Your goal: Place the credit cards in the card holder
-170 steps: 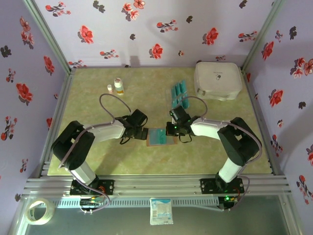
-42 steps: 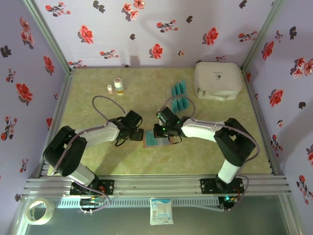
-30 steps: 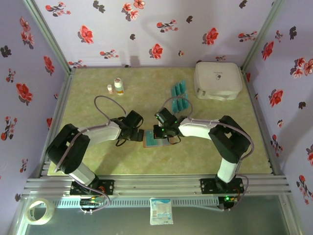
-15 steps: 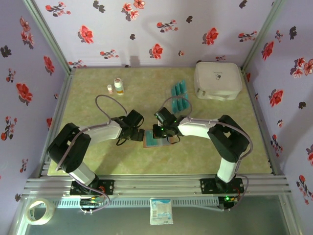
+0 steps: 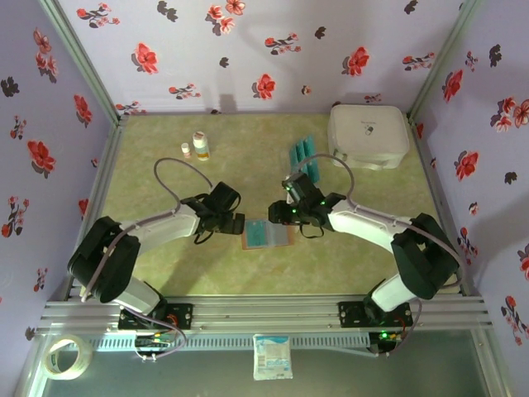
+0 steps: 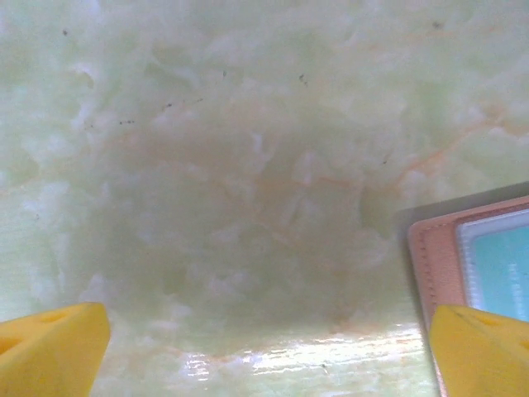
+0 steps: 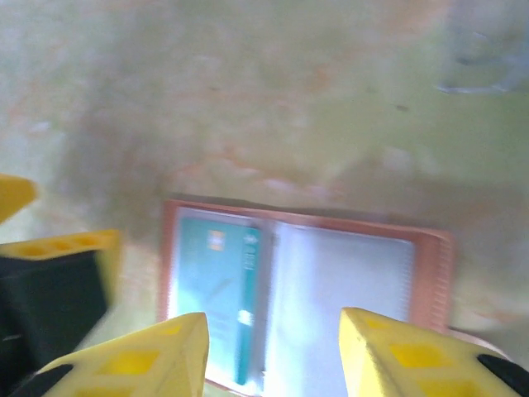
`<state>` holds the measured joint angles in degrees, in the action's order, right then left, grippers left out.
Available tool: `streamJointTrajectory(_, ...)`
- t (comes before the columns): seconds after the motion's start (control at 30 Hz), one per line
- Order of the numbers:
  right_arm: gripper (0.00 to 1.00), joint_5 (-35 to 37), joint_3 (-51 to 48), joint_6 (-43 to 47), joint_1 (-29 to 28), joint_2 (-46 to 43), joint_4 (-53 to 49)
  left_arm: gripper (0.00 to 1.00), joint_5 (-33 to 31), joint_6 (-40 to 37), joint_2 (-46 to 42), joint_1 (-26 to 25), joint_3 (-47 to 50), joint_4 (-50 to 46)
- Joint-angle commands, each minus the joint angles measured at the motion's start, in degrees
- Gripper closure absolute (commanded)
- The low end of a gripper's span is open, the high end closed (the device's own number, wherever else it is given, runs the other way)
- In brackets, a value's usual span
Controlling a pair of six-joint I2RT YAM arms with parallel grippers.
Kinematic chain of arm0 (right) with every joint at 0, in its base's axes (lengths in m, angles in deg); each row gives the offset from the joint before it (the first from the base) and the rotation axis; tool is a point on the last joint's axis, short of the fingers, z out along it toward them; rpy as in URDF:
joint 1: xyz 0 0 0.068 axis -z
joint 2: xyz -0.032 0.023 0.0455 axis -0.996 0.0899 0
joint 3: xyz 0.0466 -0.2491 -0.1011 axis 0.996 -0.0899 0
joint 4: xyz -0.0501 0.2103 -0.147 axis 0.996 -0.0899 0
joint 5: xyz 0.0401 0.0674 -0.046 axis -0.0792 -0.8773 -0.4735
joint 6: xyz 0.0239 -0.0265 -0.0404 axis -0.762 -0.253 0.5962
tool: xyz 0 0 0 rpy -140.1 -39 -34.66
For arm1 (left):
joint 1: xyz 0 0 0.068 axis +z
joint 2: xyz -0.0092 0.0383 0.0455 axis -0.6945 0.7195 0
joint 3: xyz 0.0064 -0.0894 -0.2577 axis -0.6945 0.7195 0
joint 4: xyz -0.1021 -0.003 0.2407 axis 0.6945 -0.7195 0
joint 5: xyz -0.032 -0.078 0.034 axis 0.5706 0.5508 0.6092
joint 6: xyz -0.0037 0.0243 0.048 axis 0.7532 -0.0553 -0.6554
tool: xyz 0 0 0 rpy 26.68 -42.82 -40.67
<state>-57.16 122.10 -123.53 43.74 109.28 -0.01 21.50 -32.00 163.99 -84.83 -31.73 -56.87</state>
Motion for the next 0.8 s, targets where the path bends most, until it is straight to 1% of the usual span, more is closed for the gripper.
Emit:
streamJointTrajectory(0.0, 0.54, 0.2, -2.8, -0.1, 1.4, -1.5, -0.7, 0.0, 1.2, 1.6, -1.1, -1.0, -0.8, -0.8)
streamJointTrajectory(0.33, 0.52, -1.0, -5.2, -1.4, 1.8, 0.6, 2.6, 0.0, 1.1, 2.6, 2.0, -4.2, -1.4, 0.8)
streamJointTrajectory(0.77, 0.52, -1.8, -5.6, -2.1, 1.8, 2.1, 4.2, 0.0, -0.6, 4.3, -1.2, -4.5, 3.7, 0.7)
